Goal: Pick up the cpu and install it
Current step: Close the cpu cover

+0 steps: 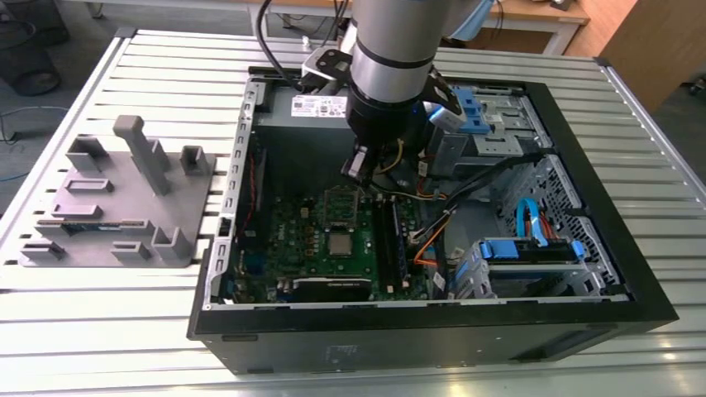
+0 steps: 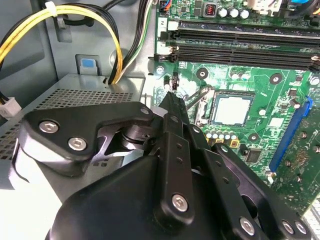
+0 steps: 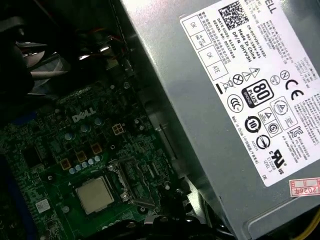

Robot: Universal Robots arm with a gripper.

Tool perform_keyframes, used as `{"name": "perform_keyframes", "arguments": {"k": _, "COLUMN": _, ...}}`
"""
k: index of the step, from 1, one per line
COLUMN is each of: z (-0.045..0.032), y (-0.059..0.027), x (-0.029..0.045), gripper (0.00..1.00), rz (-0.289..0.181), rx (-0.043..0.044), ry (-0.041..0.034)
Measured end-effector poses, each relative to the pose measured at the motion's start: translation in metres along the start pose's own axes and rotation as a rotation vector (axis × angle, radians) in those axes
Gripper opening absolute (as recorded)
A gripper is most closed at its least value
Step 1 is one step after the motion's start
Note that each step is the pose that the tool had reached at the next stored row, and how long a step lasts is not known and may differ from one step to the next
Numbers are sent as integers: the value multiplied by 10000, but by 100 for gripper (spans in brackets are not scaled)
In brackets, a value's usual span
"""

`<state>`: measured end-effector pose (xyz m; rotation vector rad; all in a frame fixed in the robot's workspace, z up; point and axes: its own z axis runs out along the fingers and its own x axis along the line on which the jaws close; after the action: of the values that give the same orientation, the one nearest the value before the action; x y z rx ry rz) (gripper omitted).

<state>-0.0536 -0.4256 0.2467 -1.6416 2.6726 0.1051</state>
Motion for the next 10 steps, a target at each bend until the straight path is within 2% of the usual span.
{"name": "perform_keyframes", "arguments": {"k": 10, "z": -15, "y": -3, "x": 25, "gripper": 11, "rz": -347, "rx": 18, "ry": 6}}
